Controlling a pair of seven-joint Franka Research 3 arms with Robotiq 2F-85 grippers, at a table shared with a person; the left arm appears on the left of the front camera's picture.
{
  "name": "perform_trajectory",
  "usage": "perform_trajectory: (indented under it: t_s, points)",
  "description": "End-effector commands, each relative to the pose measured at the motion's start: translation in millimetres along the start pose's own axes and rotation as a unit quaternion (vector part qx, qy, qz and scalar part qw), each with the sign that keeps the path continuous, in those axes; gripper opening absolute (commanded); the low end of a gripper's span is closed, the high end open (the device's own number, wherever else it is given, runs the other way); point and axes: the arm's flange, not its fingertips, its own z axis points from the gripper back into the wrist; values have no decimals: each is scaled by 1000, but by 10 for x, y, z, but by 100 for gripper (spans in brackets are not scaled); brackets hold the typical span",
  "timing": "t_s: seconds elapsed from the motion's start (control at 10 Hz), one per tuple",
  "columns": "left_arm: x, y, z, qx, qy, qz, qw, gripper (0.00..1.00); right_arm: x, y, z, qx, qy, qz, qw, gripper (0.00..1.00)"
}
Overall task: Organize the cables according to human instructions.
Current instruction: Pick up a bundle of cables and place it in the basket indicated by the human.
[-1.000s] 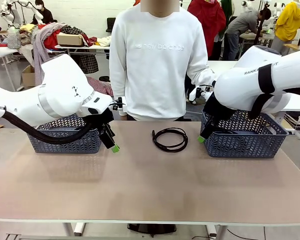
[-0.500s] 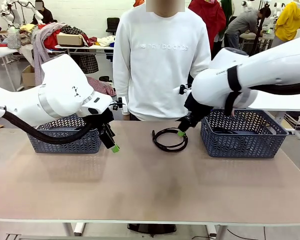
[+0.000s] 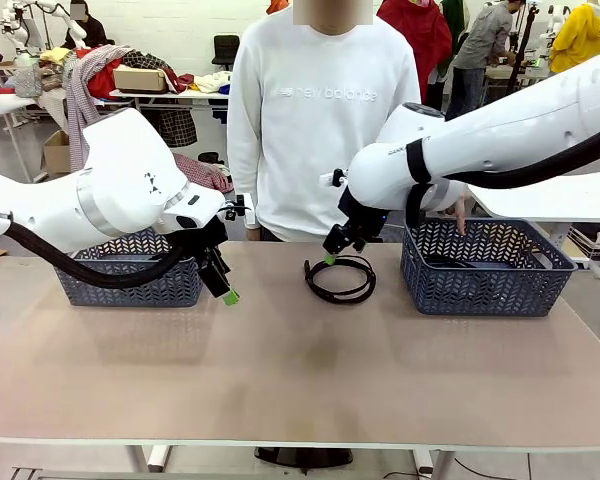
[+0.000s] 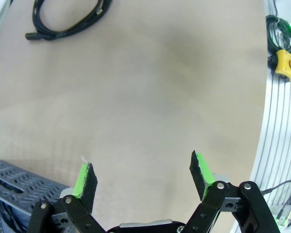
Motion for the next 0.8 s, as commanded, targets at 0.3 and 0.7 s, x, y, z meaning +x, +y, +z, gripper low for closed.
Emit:
perform_trajectory:
  t_s: [0.3,0.7]
  points:
    - [-16,15,21,-3,2,-7,1000,100,62,19,-42,4,4,0,1000,100]
    - [-16,15,21,-3,2,-7,1000,100,62,19,-42,4,4,0,1000,100]
